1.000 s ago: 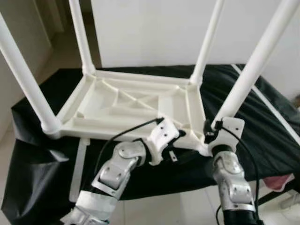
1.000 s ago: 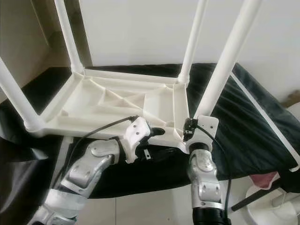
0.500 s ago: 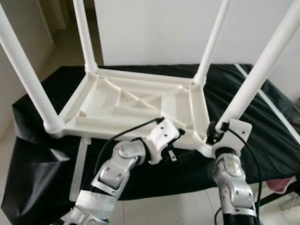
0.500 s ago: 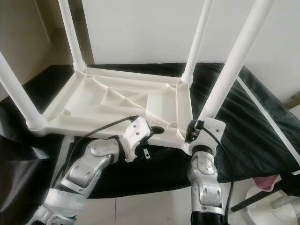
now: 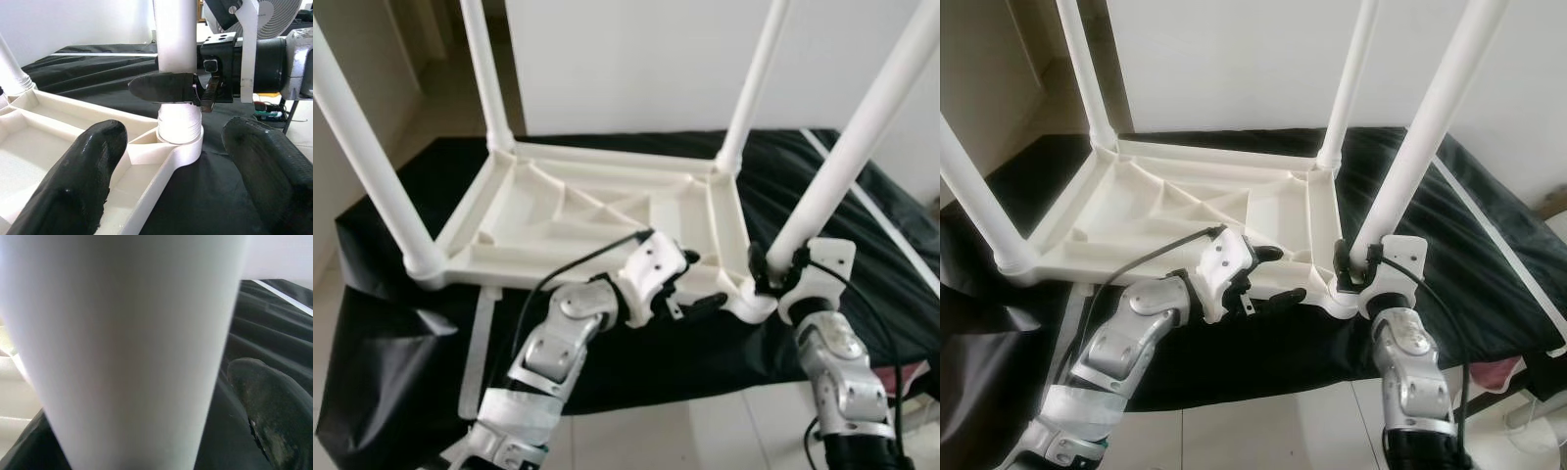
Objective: Building children table
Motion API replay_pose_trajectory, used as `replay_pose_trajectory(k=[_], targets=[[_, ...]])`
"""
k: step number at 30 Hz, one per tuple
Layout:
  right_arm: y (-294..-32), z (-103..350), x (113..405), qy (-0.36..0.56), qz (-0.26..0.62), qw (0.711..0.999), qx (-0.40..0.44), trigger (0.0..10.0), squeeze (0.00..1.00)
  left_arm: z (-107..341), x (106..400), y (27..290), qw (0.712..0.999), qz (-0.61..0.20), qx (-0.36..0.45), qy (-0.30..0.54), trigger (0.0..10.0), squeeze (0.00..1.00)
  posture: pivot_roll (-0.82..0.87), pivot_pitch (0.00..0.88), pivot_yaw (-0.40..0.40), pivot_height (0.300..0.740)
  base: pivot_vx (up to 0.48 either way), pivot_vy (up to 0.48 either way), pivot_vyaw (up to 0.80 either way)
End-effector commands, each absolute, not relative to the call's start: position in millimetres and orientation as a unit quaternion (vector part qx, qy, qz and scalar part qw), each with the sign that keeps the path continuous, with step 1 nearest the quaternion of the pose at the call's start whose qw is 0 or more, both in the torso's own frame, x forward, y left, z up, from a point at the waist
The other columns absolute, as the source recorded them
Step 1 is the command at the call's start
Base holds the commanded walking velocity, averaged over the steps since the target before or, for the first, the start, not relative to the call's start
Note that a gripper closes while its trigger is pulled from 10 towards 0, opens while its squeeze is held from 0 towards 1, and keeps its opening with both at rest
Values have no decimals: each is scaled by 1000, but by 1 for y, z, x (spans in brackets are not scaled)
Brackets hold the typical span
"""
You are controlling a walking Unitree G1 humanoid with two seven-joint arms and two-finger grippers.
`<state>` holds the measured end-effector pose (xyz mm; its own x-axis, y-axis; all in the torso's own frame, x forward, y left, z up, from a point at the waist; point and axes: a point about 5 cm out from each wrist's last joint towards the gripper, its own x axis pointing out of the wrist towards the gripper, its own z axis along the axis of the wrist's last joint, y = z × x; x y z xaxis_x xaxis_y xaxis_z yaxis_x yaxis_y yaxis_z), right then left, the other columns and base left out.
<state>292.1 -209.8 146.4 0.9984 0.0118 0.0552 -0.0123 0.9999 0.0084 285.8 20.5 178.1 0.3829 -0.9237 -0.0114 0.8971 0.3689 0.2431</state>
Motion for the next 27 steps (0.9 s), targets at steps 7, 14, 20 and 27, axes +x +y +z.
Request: replay_pose_trajectory(k=[7,14,20,27], targets=[[-205,144,297,-23,94,995,-8,10000,0,171,283,17,848,-522,83,-47,10000,0,53,0,-55,740,0,0,0],[-205,143,301,-16,172,985,-25,10000,0,172,284,18,843,-530,80,-44,10000,0,47,0,-46,740,0,0,0],[-216,141,306,9,232,970,-77,10000,0,174,283,15,839,-536,79,-49,10000,0,39,0,-38,740,0,0,0],[-222,137,305,21,262,961,-86,0,0,175,284,14,838,-538,78,-50,10000,0,38,0,-41,740,0,0,0]])
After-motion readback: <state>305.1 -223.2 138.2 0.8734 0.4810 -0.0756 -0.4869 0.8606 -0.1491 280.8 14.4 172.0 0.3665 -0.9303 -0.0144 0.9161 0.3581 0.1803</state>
